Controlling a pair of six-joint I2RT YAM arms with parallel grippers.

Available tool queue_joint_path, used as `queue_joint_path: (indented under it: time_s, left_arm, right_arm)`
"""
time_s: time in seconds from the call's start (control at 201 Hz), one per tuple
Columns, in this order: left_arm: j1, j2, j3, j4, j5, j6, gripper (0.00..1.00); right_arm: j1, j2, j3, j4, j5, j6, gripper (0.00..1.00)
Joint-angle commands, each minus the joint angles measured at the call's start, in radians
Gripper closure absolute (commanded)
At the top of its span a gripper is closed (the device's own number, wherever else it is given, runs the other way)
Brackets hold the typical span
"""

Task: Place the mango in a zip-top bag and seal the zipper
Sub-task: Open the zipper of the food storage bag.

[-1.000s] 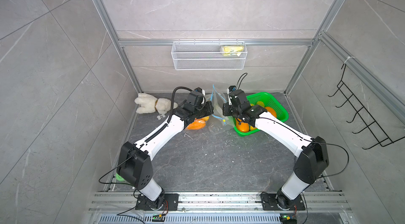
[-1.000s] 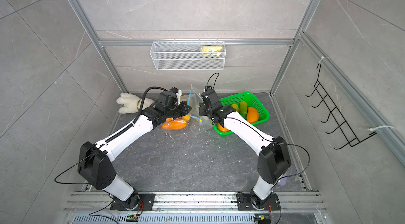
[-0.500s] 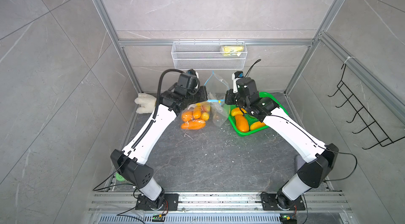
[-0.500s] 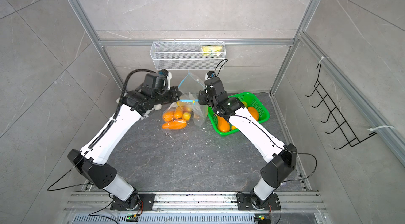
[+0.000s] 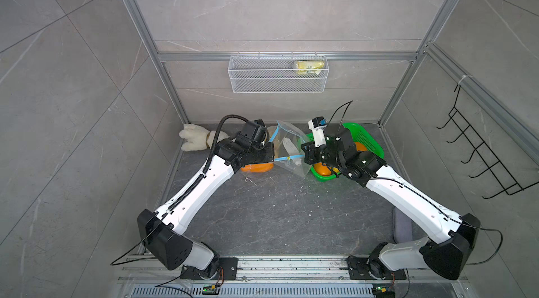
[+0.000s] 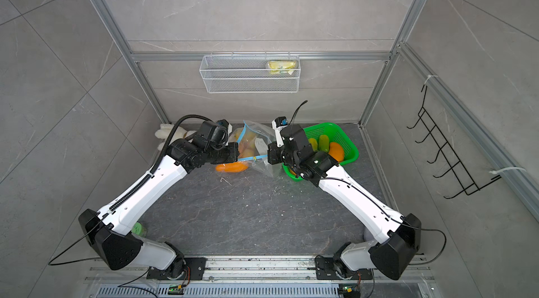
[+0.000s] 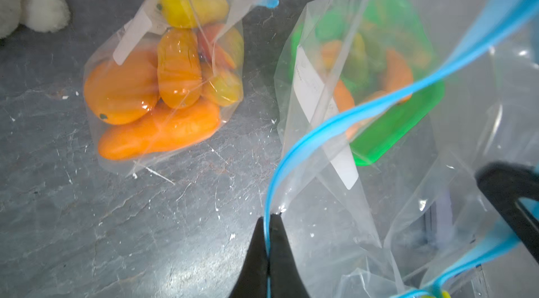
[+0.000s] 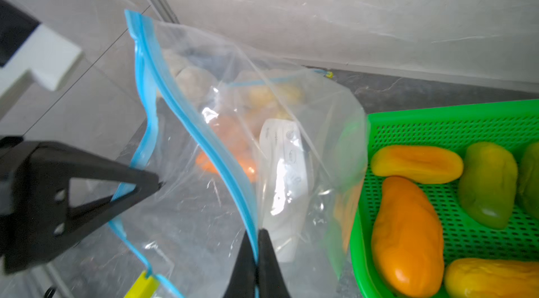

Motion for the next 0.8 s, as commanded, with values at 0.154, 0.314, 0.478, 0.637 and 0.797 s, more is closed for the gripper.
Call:
queue_joint_path:
  time_s: [0.154, 0.314, 0.478, 0.637, 0.797]
  left_arm:
    - [0.013, -0.108, 0.046, -0.114, -0.087, -0.027, 0.95]
    - [0.015, -0.108, 0.044, -0.05, -0.05, -0.04, 0.73]
    - [0.021, -0.124, -0.037, 0.12, 0.094, -0.085, 0.58]
    - [0.02, -0.236, -0.181, 0.329, 0.133, -0.15, 0.34]
    - [0.021, -0.346, -0.307, 0.487, 0.154, -0.177, 0.24]
  right_arm:
    - [-0.011, -0.042, -0.058, 0.102, -0.17, 0.084, 1.0]
    - [-0.011, -0.016, -0.085, 0.167, -0.206, 0.153, 1.0]
    - [-0.011, 0.009, -0.115, 0.199, -0.187, 0.186, 1.0]
    - [-0.011, 0.018, -0.13, 0.211, -0.154, 0.194, 1.0]
    - [-0.011, 0.022, -0.136, 0.22, -0.133, 0.191, 1.0]
